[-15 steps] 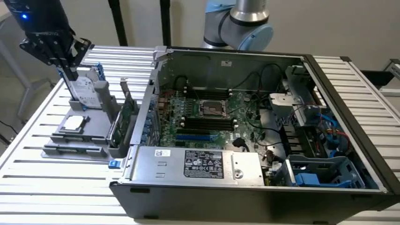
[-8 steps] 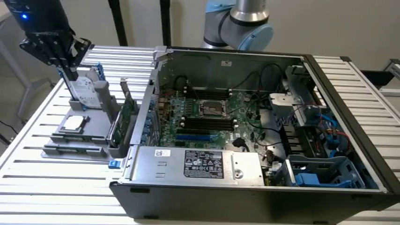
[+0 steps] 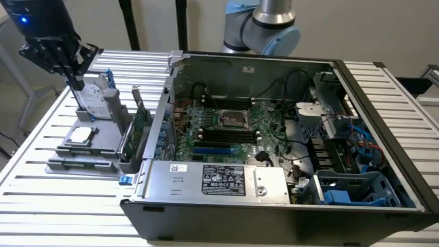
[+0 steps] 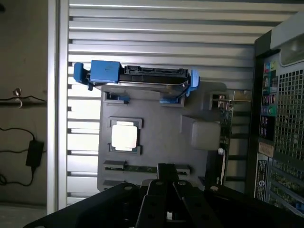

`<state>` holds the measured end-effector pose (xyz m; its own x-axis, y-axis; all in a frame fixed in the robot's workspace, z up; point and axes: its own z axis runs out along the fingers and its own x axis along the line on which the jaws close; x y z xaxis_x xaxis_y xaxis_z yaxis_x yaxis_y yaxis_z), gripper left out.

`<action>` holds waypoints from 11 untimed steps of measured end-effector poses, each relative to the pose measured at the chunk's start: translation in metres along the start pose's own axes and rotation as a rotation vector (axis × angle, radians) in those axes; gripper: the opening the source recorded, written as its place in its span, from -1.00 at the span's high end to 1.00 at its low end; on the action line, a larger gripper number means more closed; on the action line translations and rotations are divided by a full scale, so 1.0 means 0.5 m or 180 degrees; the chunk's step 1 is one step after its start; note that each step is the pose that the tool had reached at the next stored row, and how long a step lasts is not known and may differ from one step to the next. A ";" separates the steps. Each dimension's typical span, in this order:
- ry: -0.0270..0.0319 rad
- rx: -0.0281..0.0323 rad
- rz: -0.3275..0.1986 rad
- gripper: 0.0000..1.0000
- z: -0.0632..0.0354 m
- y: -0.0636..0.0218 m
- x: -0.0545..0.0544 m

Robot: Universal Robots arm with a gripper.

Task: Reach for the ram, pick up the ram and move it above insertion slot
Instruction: 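Reach for the ram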

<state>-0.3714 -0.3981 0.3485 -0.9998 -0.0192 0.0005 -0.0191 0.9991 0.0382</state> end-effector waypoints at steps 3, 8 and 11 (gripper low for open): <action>0.0000 0.0000 0.0000 0.79 0.001 -0.023 0.005; 0.0000 0.0000 0.0000 0.79 0.006 -0.056 0.014; 0.0001 0.0001 0.0001 0.79 0.011 -0.073 0.018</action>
<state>-0.3798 -0.4344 0.3418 -0.9998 -0.0190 0.0007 -0.0190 0.9991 0.0380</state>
